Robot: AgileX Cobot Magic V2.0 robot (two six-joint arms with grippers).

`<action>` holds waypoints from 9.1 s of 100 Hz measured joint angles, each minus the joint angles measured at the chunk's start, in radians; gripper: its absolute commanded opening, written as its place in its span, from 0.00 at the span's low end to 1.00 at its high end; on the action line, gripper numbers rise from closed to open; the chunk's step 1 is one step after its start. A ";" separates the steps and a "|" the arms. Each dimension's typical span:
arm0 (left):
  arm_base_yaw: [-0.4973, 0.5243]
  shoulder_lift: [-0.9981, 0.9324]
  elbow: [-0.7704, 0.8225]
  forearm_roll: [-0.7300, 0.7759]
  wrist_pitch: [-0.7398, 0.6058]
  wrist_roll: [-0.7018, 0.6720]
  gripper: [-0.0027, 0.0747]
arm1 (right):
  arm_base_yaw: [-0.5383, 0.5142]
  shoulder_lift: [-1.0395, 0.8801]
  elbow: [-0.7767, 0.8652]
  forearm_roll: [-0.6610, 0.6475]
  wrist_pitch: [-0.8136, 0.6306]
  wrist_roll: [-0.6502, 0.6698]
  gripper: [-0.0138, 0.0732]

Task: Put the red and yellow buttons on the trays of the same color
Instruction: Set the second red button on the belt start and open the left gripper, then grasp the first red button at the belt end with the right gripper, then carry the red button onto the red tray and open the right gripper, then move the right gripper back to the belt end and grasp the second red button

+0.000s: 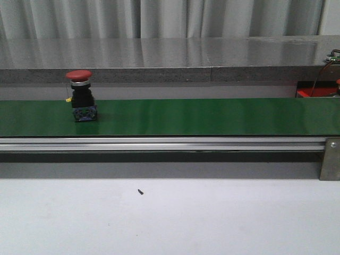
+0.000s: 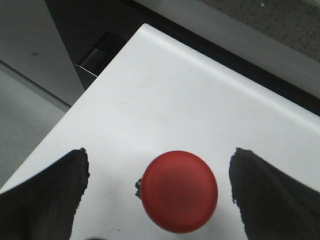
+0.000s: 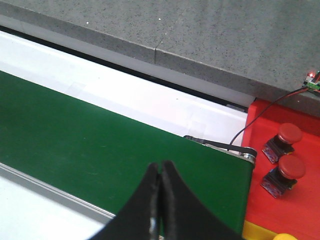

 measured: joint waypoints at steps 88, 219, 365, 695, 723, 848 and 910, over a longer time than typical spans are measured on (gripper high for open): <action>-0.014 0.049 -0.015 -0.002 -0.030 0.000 0.12 | 0.000 0.000 0.000 0.000 0.000 0.000 0.08; -0.292 -0.798 0.732 -0.035 0.020 0.000 0.01 | 0.000 0.000 0.000 0.000 0.000 0.000 0.08; -0.436 -1.015 0.869 -0.057 -0.100 0.002 0.85 | 0.000 0.000 0.000 0.000 0.000 0.000 0.08; -0.436 -1.918 1.403 -0.105 0.134 0.029 0.01 | -0.374 0.984 -0.639 -0.121 0.096 0.147 0.16; -0.436 -1.918 1.403 -0.105 0.135 0.029 0.01 | -0.374 1.140 -0.709 -0.121 0.058 0.147 0.17; -0.436 -1.918 1.403 -0.105 0.138 0.031 0.01 | -0.372 1.095 -0.725 -0.116 -0.014 0.147 0.78; -0.436 -1.918 1.403 -0.105 0.138 0.031 0.01 | -0.227 0.657 -0.515 -0.113 0.192 0.084 0.78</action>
